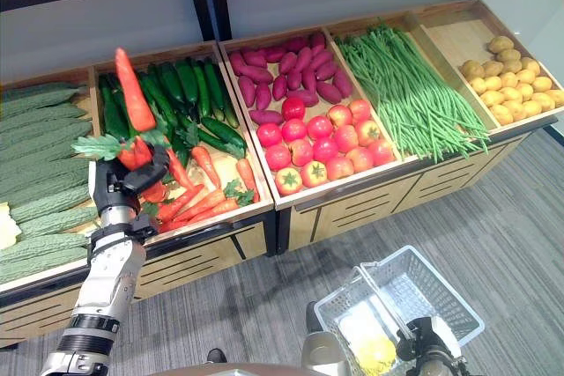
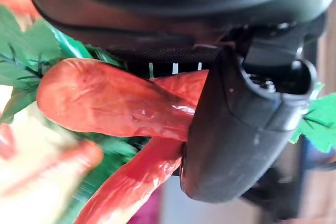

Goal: Get the vegetables into the basket

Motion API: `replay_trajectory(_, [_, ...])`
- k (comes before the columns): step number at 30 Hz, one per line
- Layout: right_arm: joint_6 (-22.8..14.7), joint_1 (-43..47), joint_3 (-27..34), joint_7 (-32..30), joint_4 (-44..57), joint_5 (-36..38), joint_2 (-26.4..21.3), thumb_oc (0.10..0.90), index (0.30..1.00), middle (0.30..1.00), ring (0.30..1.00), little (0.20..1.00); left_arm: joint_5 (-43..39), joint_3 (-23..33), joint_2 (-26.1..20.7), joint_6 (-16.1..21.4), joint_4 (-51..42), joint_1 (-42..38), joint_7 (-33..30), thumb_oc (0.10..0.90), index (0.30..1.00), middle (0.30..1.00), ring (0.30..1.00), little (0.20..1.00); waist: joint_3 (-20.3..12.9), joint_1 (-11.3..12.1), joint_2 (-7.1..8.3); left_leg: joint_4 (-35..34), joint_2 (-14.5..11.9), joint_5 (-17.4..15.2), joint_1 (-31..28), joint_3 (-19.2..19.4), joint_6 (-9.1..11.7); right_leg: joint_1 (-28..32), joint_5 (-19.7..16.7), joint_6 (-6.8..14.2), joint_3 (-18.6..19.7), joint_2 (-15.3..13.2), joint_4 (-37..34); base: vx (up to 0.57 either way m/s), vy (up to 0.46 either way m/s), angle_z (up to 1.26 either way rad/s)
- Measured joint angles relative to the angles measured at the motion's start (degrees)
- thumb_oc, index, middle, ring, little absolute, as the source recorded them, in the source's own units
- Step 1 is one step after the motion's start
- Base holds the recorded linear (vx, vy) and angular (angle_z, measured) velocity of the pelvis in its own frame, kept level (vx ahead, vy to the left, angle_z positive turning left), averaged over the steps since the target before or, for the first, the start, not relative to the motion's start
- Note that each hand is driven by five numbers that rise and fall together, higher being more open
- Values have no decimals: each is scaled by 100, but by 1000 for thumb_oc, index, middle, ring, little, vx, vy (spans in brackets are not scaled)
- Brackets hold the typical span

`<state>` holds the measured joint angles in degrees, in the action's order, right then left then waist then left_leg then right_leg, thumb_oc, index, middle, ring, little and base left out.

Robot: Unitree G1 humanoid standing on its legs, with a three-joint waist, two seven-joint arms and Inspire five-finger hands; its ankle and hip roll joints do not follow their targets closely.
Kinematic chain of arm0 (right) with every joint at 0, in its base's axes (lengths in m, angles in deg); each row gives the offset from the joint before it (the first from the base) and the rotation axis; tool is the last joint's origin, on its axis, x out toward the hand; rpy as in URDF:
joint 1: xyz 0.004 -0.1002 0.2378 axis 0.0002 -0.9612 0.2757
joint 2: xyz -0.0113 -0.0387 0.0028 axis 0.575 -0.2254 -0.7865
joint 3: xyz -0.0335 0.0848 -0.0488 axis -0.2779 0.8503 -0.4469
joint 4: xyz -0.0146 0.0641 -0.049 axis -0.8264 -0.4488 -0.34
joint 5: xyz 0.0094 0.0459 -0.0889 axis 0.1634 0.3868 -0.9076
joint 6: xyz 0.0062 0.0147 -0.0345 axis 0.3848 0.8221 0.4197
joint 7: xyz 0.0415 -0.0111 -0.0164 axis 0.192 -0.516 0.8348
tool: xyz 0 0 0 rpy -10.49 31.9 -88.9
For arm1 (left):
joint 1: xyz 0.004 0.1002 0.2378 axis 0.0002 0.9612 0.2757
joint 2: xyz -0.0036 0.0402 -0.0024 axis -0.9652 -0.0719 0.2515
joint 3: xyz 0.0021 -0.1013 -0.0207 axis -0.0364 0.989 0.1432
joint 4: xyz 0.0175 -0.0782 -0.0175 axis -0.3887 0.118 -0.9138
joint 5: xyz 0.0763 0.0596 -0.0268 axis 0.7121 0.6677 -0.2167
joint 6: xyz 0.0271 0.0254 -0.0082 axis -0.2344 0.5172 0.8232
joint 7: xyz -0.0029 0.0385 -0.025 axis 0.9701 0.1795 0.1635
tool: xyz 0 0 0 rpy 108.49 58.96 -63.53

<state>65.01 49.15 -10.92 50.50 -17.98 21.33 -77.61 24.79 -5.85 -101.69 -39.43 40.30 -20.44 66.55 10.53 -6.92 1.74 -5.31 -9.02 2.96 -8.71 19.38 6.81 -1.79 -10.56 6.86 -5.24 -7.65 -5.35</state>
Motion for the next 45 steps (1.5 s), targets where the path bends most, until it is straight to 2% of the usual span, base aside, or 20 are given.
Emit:
replay_trajectory(2, [7, -3, 1, 1, -2, 1, 0, 400, 300, 300, 300, 300, -275, -12, 31, 161, -182, -1, 133, 400, 300, 300, 300, 300, -1, 4, -3, 5, 12, 1, -16, 4, 2, 11, -2, 1, 7, -8, 0, 0, 0, 0])
replay_trajectory(12, [0, -18, 8, 17, -88, 19, 0, 400, 300, 300, 300, 300, -844, -42, 40, 212, -576, 18, 747, 400, 300, 300, 300, 300, 0, 83, 0, 57, 25, -6, -39, 9, -7, 46, 1, 6, 20, -16, 2, -18, 1, -1])
replay_trajectory(18, [-38, -11, 218, 53, -121, 38, 8, 400, 300, 300, 300, 300, -1015, -433, 39, 217, -571, 14, 923, 400, 300, 300, 300, 300, 52, 94, 80, 313, 137, -139, 166, 5, -55, -65, -35, 53, 68, -111, 33, -35, 83, -1])
replay_trajectory(21, [-110, -11, 224, 54, 88, 132, 26, 400, 300, 300, 300, 300, -1059, -482, 15, 218, -570, -8, 1007, 400, 300, 300, 300, 300, 155, -20, 252, 317, 285, -218, 167, 151, -140, -187, -125, 108, 281, -209, 48, -134, 138, -30])
replay_trajectory(23, [-159, 72, 236, 51, 65, 135, 83, 400, 300, 300, 300, 300, -1115, -517, -14, 252, -569, -131, 1017, 400, 300, 300, 300, 300, 248, -136, 423, 367, 447, -278, 232, 379, -235, -410, -331, 190, 547, -307, 98, -236, 133, -67])
replay_trajectory(24, [-168, 266, 201, 46, 128, 142, 160, 400, 300, 300, 300, 300, -1116, -468, -135, 346, -578, -171, 1015, 400, 300, 300, 300, 300, 292, -127, 454, 454, 435, -365, 347, 619, -318, -690, -633, 307, 604, -299, 105, -152, 84, -107])
replay_trajectory(25, [-169, 369, 200, 56, 123, 146, 246, 400, 300, 300, 300, 300, -1116, -470, -285, 365, -549, -241, 1020, 400, 300, 300, 300, 300, 382, -152, 586, 533, 535, -442, 380, 822, -293, -823, -851, 428, 553, -278, 57, -188, 223, -150])
replay_trajectory(26, [-178, 527, 165, 57, 133, 150, 409, 400, 300, 300, 300, 300, -1114, -467, -544, 362, -510, -331, 1029, 400, 300, 300, 300, 300, 520, -91, 727, 675, 436, -513, 430, 1148, -446, -1005, -325, 429, -146, -374, 157, -109, 106, -125])
replay_trajectory(27, [-171, 590, 183, 18, 37, 175, 429, 400, 300, 300, 300, 300, -1114, -486, -467, 328, -469, -355, 1034, 400, 300, 300, 300, 300, 626, -51, 539, 738, 200, -515, 483, 1336, -471, -1268, 201, -112, -943, -395, 888, -87, 176, -116])
replay_trajectory(28, [-138, 597, 193, 47, -79, 174, 380, 400, 300, 300, 300, 300, -1114, -560, -377, 322, -462, -337, 1033, 400, 300, 300, 300, 300, 676, 79, 309, 689, -6, -497, 450, 1484, -469, -1451, 471, -239, -1634, -487, 1832, -90, 70, -72])
replay_trajectory(29, [-95, 533, 206, 64, -116, 173, 360, 400, 300, 300, 300, 300, -1113, -632, -379, 321, -470, -326, 1037, 400, 300, 300, 300, 300, 707, 133, 248, 680, -50, -424, 386, 1526, -417, -1403, 590, -218, -1787, -547, 2271, -97, 75, -57])
replay_trajectory(30, [-70, 331, 224, 66, -128, 181, 366, 400, 300, 300, 300, 300, -1116, -599, -415, 320, -470, -279, 1036, 400, 300, 300, 300, 300, 685, 216, 301, 775, -63, -437, 315, 1622, -328, -1099, 1012, -280, -1959, -821, 2847, -45, 37, -39])
replay_trajectory(31, [-62, 322, 223, 68, -145, 179, 356, 400, 300, 300, 300, 300, -1118, -506, -409, 321, -471, -245, 1013, 400, 300, 300, 300, 300, 691, 249, 315, 785, -60, -446, 241, 1659, -311, -1018, 1080, -371, -2043, -788, 2754, 8, -1, -45])
replay_trajectory(32, [-60, 339, 215, 67, -147, 176, 312, 400, 300, 300, 300, 300, -1120, -399, -401, 321, -471, -202, 994, 400, 300, 300, 300, 300, 698, 290, 287, 788, -54, -447, 177, 1729, -309, -941, 1089, -408, -2111, -720, 2627, 53, -44, -71])
replay_trajectory(33, [-36, 396, 210, 68, -112, 176, 253, 400, 300, 300, 300, 300, -1117, -284, -440, 323, -482, -216, 1003, 400, 300, 300, 300, 300, 684, 318, 256, 962, -123, -452, 170, 1727, -303, -818, 1106, -436, -1869, -540, 2267, 53, -49, -75])
replay_trajectory(35, [-20, 440, 208, 67, -11, 173, 184, 400, 300, 300, 300, 300, -1115, -222, -454, 323, -490, -248, 1028, 400, 300, 300, 300, 300, 672, 308, 230, 1180, -236, -498, 158, 1748, -252, -616, 1032, -509, -1730, -376, 1822, 49, -79, -61])
replay_trajectory(37, [-17, 436, 199, 63, 49, 174, 90, 400, 300, 300, 300, 300, -1112, -242, -412, 322, -519, -260, 1101, 400, 300, 300, 300, 300, 618, 262, 151, 1075, -274, -573, 40, 1745, -231, -591, 1013, -526, -1670, -246, 1768, 71, -151, -35])
replay_trajectory(38, [-3, 429, 201, 54, 53, 174, 41, 400, 300, 300, 300, 300, -1112, -262, -355, 322, -545, -310, 1152, 400, 300, 300, 300, 300, 583, 221, 85, 980, -320, -613, -49, 1746, -99, -600, 1013, -526, -1669, -141, 1768, 48, -145, -19])
replay_trajectory(41, [1, 307, 196, 55, 88, 175, 42, 400, 300, 300, 300, 300, -1114, -269, -309, 321, -545, -325, 1147, 400, 300, 300, 300, 300, 572, 174, 98, 1081, -320, -606, -52, 1744, -91, -583, 997, -525, -1617, -154, 1756, 16, -95, -8])
replay_trajectory(45, [66, 54, 210, 54, 59, 178, 46, 400, 300, 300, 300, 300, -1114, -280, -286, 322, -548, -323, 1140, 400, 300, 300, 300, 300, 503, 144, -31, 1075, -345, -602, -31, 1757, -87, -598, 945, -514, -1543, -120, 1641, 10, -143, -6])
